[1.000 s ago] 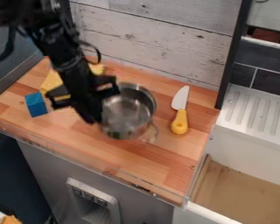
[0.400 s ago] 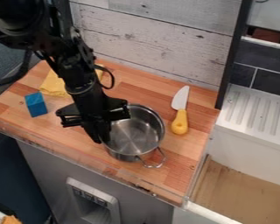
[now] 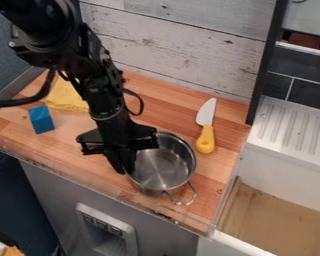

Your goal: Place the silver pot in the lower right corner of the table

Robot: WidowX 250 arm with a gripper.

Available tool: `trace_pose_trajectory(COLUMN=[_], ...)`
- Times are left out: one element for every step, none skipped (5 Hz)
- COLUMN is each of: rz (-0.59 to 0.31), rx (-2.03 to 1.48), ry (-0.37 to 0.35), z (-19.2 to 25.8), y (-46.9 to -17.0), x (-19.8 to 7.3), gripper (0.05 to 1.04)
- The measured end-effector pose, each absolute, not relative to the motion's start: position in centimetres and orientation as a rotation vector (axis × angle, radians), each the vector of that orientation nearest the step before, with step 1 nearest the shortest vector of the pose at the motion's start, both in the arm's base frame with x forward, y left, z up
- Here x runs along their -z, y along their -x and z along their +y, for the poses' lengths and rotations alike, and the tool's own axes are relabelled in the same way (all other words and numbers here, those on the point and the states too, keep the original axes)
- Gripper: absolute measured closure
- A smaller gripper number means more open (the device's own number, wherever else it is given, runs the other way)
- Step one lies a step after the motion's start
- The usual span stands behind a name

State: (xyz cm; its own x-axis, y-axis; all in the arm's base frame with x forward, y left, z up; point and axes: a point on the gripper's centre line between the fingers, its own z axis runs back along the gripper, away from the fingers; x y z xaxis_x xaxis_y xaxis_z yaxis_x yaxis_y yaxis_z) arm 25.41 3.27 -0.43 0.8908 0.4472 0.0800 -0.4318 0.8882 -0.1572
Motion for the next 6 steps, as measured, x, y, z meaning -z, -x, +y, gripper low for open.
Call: trace_pose_trajectory(rz=[-0.112,-0.108,-0.076,-0.074,-0.098,-0.141], rx=[-0.441,-0.441,-0.43,-0.432,-0.423,-0.421], ry=[0.134,0.118,0.114,0.118,0.132,0.145], z=[2.9,2.8,2.6,2.6,2.6,2.9], y=[-25.4,-25.4,-25.3,-25.3,-25.5,-25.5], x=[1.2,1.4,1.7,1.6,0.5,-1.5], gripper=[1.01,0.982,0.807,0.517,0.208,0.074])
